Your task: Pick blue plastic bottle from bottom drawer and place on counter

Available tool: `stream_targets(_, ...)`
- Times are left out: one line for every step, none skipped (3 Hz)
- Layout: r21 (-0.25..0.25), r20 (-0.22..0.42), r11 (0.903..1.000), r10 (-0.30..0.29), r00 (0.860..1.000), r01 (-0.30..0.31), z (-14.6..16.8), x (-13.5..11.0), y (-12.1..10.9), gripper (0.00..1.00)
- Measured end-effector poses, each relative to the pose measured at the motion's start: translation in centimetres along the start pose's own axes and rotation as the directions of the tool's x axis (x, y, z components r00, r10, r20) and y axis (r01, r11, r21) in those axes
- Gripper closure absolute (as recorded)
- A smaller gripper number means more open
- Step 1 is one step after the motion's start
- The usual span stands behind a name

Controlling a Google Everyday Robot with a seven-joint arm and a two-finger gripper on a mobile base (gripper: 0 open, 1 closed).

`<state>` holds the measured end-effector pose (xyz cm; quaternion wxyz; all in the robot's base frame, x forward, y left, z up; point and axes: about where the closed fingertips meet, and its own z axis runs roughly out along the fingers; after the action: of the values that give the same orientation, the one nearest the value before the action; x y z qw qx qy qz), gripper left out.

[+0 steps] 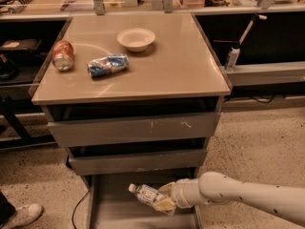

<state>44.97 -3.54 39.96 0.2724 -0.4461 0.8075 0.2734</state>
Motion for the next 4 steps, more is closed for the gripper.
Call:
stream_targets(0.033,0.026,0.9991,-0.028,0.999,0.027,-4.9,-2.6,1.1,1.00)
stream_targets(0.083,0.045,0.9930,-0.088,0.995,0.084,-9.6,-6.3,2.2,1.00)
stream_targets(0.088,0.039,0.9924,-0.090,0.995,0.086,-9.8,-6.4,2.3,1.00)
stream_targets(0.151,0.040,0.9823,-0.118,0.992,0.111,-13.6,-8.5,2.9,1.00)
